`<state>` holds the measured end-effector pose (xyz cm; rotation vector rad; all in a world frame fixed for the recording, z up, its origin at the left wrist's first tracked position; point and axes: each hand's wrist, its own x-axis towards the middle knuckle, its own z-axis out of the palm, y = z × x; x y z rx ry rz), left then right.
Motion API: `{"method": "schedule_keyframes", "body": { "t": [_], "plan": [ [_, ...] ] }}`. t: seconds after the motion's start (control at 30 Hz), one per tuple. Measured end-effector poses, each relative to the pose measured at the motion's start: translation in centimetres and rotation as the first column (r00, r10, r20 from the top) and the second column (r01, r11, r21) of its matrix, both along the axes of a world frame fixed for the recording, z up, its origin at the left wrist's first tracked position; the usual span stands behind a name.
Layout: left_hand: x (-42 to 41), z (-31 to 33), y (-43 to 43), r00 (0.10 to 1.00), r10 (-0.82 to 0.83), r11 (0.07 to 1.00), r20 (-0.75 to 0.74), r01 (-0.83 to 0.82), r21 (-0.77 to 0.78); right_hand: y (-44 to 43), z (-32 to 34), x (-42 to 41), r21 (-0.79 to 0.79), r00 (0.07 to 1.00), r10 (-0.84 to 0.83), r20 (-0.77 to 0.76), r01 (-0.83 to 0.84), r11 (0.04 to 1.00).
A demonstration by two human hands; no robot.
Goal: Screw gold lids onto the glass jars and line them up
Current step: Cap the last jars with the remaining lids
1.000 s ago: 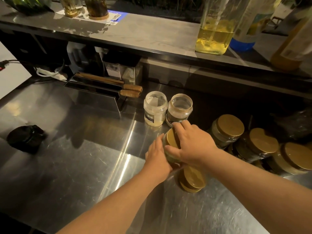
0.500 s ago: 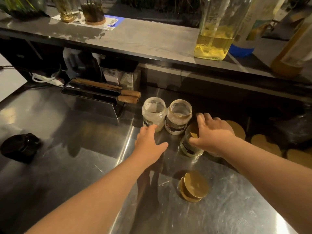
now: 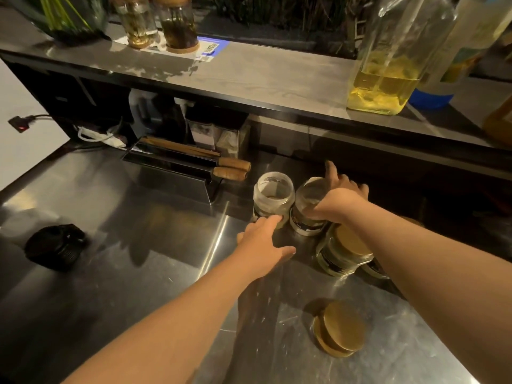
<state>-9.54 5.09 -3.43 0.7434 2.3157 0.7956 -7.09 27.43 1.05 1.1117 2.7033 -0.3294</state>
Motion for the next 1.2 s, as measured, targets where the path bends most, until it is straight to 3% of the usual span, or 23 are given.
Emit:
{"method": "schedule_keyframes", "body": {
  "t": [0.23,0.53,0.7,0.83,0.93,1.07,1.2],
  "plan": [
    [-0.8,-0.5,0.9,1.000,-0.005,1.000,-0.006,0.005,-0.019,0.2,-1.1,-0.7,0.039,0.999,-0.029,-0.025,0.030,0.999],
    [-1.2,-0.8,1.3,0.999,0.049,0.992,0.022,-0.046,-0.115,-4.6,1.1,2.9,0.044,0.954,0.231,-0.191,-0.227,0.973],
    [0.7,-2.1,-0.2,0.962,0.180,0.970,0.205,-0.208,0.124,-6.8,1.0,4.3,-0.048,0.923,0.314,-0.223,-0.332,0.942],
    [2.5,-3.4,-2.1,0.919,0.181,0.936,0.350,-0.271,0.225,-7.6,0.9,6.2,-0.156,0.910,0.392,-0.135,-0.410,0.899],
    [3.9,-3.6,-3.8,0.958,0.152,0.962,0.244,-0.200,0.186,-8.1,0.7,8.7,-0.110,0.899,0.431,-0.078,-0.438,0.892],
    [6.0,-3.5,-5.6,0.964,0.214,0.950,0.156,-0.242,0.198,-7.8,-0.5,13.3,0.019,0.898,0.431,-0.086,-0.431,0.902],
    [7.4,-3.0,-6.2,0.977,0.195,0.963,0.083,-0.207,0.175,-6.9,-3.3,16.9,-0.203,0.894,0.386,0.225,-0.345,0.917]
  ]
}}
